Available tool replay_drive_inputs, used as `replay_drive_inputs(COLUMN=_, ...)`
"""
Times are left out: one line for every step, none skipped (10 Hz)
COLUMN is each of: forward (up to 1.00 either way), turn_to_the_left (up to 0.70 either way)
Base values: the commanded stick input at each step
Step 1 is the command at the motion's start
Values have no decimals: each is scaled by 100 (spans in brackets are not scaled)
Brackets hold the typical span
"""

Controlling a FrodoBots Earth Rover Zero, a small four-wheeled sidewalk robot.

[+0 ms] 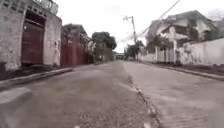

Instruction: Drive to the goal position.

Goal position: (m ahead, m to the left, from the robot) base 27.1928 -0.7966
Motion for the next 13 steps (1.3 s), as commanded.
replay_drive_inputs(forward=70, turn_to_the_left=0)
replay_drive_inputs(forward=70, turn_to_the_left=0)
replay_drive_inputs(forward=70, turn_to_the_left=0)
replay_drive_inputs(forward=70, turn_to_the_left=0)
replay_drive_inputs(forward=70, turn_to_the_left=0)
replay_drive_inputs(forward=70, turn_to_the_left=0)
replay_drive_inputs(forward=70, turn_to_the_left=0)
replay_drive_inputs(forward=70, turn_to_the_left=0)
replay_drive_inputs(forward=70, turn_to_the_left=0)
replay_drive_inputs(forward=70, turn_to_the_left=0)
replay_drive_inputs(forward=70, turn_to_the_left=0)
replay_drive_inputs(forward=70, turn_to_the_left=0)
replay_drive_inputs(forward=70, turn_to_the_left=0)
